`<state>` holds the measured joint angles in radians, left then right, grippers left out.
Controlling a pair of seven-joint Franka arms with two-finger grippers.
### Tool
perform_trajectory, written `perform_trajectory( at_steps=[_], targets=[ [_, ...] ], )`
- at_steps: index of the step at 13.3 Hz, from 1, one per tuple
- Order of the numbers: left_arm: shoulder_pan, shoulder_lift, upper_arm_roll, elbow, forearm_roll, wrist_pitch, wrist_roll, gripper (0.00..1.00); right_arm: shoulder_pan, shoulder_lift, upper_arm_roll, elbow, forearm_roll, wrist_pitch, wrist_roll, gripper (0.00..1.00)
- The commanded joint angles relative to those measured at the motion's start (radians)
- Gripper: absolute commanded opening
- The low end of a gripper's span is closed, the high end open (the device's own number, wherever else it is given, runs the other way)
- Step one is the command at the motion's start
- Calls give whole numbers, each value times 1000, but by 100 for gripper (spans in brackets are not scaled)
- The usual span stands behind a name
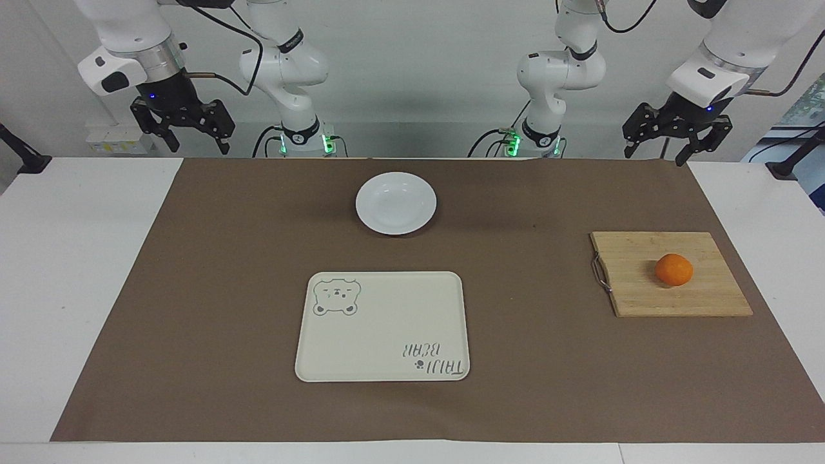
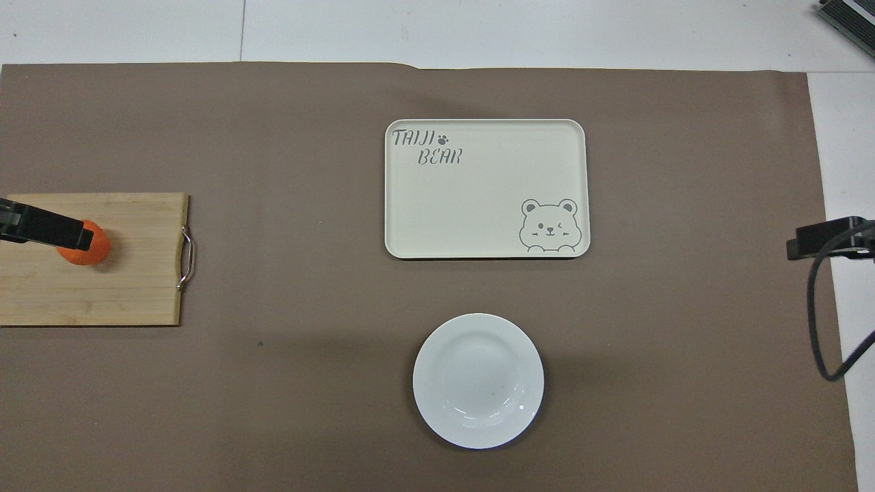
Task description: Place orange and plate with both arms
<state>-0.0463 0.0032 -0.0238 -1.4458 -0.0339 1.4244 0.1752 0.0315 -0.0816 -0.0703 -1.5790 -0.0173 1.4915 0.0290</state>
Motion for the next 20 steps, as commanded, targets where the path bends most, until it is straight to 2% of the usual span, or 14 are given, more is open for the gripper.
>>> perform_trajectory(
  at_steps=[1,7,18,20],
  targets=[
    [-3,-15,2,-13,-3,2,-14,100,-15,-24,4,-32,3,20,-21,100],
    [-3,-15,2,-13,-3,16,-14,100,-47,-20,4,-23,2,13,-21,100],
    [-1,-15,-1,-16,-3,34,-5,100,-41,-20,9,-22,2,10,-23,100],
    [-1,-15,1,-45,-3,51,-6,100,-39,-20,9,-22,2,12,-23,100]
  ],
)
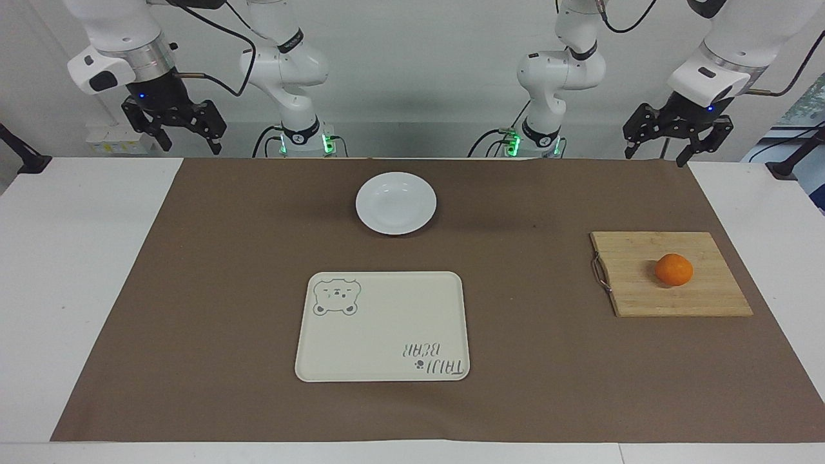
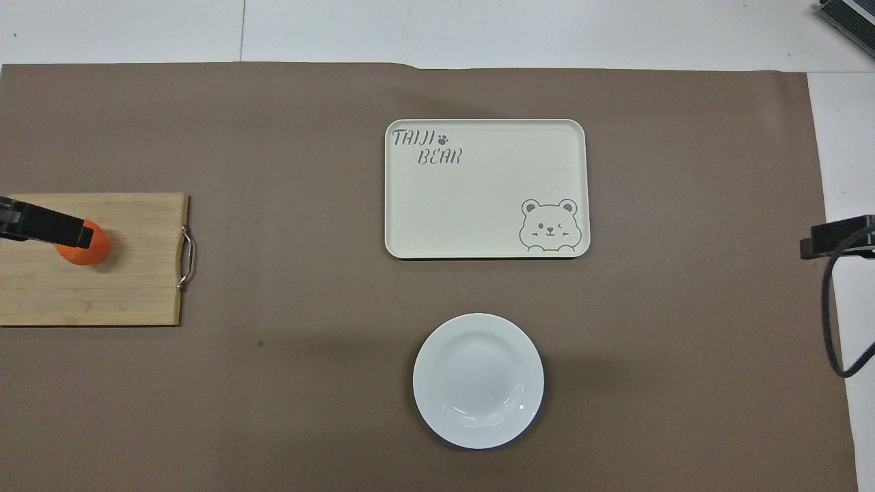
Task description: Place orange and plate with both arms
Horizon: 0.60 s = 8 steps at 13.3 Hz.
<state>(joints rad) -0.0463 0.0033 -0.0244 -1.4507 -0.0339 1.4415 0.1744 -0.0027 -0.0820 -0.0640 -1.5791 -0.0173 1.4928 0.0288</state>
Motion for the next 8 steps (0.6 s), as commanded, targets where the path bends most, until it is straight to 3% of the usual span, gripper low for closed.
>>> perform_trajectory(
  at_steps=[1,8],
  targets=[
    [3,-14,1,-43,-3,46,-6,100,0,-19,0,-22,-1,9,-18,100],
    [54,-3,12,-171,-3,201,-4,100,46,-16,-55,-25,-15,7,-18,100]
  ],
)
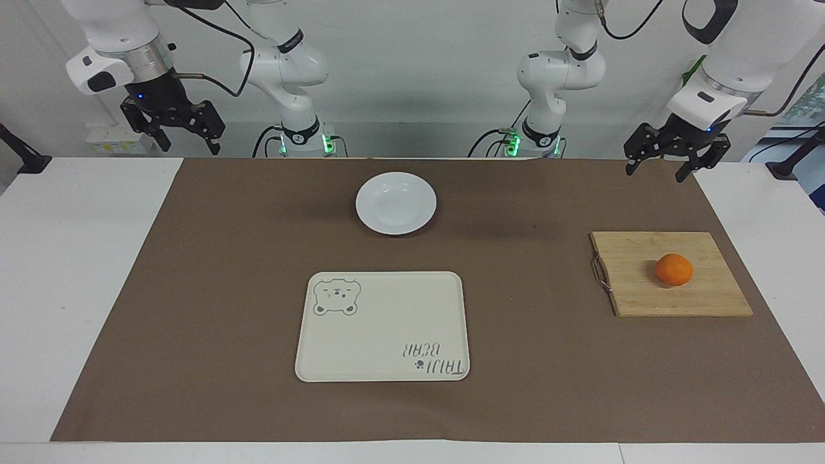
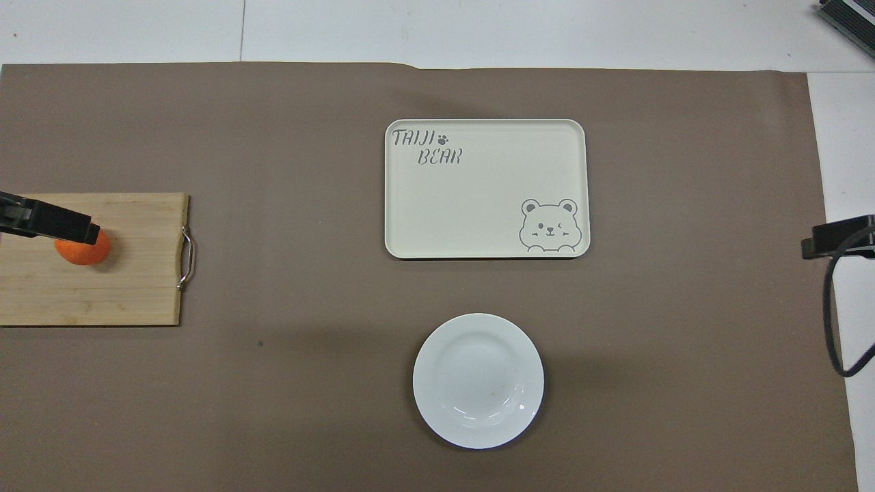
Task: Place orange and plate with both arms
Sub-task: 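Close the left gripper around the orange and lift it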
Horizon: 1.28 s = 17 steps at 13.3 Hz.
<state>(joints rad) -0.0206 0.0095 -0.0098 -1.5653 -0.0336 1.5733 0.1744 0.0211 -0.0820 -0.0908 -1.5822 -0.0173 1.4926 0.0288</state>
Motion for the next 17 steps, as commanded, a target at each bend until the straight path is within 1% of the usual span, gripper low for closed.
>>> perform_trajectory(
  at_steps=[1,4,6,9,11,12,13,15,16,17],
  targets=[
    [42,-6,-4,-67,-3,88,-4,100,22,-18,-32,-22,-15,8,-18,100],
    [77,-6,-4,-154,-3,186,-3,100,22,-16,-33,-22,-15,8,-18,100],
    [100,0,-3,-191,-3,253,-1,100,22,-16,-33,-22,-15,8,-18,100],
    [163,73,-3,-205,-2,347,2,100,25,-16,-47,-24,-16,8,-18,100],
    [212,122,-3,-205,-3,448,34,100,66,-16,-82,-24,-16,8,-17,100],
    [215,160,-3,-205,-3,464,36,100,80,-16,-99,-24,-16,8,-17,100],
    [228,187,-1,-206,-3,474,31,100,80,-16,-99,-22,-16,8,-17,100],
    [273,193,-3,-237,-3,501,25,100,77,-19,-98,-19,-4,9,-18,100],
    [278,188,-1,-281,-3,529,11,100,77,-19,-90,-19,0,9,-20,100],
    [283,181,-1,-324,-3,600,-21,100,80,-19,-86,-19,0,8,-20,100]
  ],
)
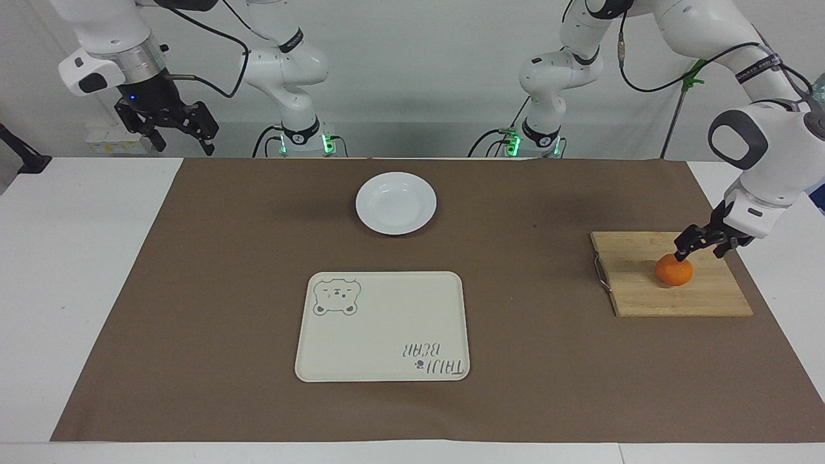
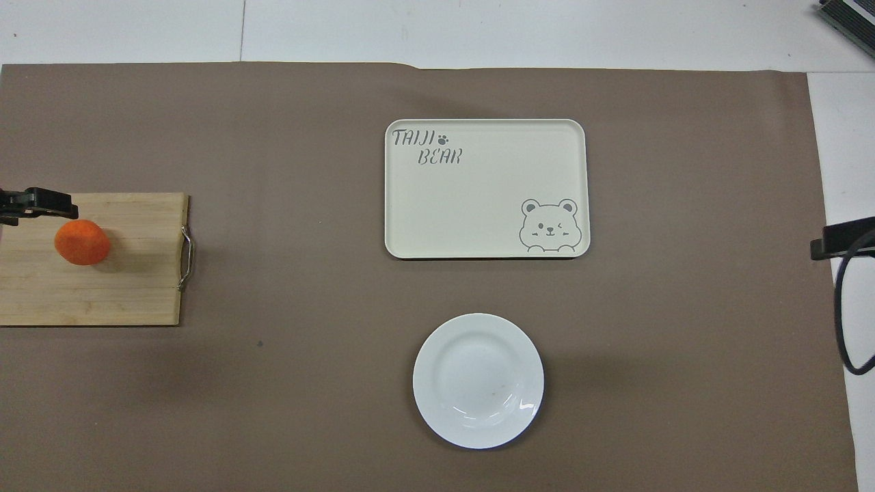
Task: Place orange and plate with both arms
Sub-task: 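Close the left gripper around the orange and lift it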
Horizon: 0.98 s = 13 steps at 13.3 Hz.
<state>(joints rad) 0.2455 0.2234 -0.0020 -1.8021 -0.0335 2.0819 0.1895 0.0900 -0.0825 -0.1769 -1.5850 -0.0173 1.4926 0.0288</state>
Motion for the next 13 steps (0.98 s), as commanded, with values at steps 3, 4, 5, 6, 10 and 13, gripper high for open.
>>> perform_trajectory(
  at_steps=[3,4,5,6,10,13],
  targets=[
    [17,-27,-9,-132,-3,187,-145,100,8,-19,4,-16,2,9,-20,100],
    [17,-21,-9,-146,-3,193,-165,100,7,-19,4,-16,0,9,-20,100],
    [18,-25,-9,-173,-3,226,-171,100,7,-19,4,-16,0,9,-20,100],
    [26,-30,-9,-193,-3,259,-174,100,7,-19,4,-16,2,9,-21,100],
    [58,-30,-9,-286,-3,403,-205,100,7,-19,4,-16,0,9,-20,100],
    [61,-27,-9,-289,-3,406,-243,100,-3,-20,-1,-17,0,6,-26,100]
  ],
)
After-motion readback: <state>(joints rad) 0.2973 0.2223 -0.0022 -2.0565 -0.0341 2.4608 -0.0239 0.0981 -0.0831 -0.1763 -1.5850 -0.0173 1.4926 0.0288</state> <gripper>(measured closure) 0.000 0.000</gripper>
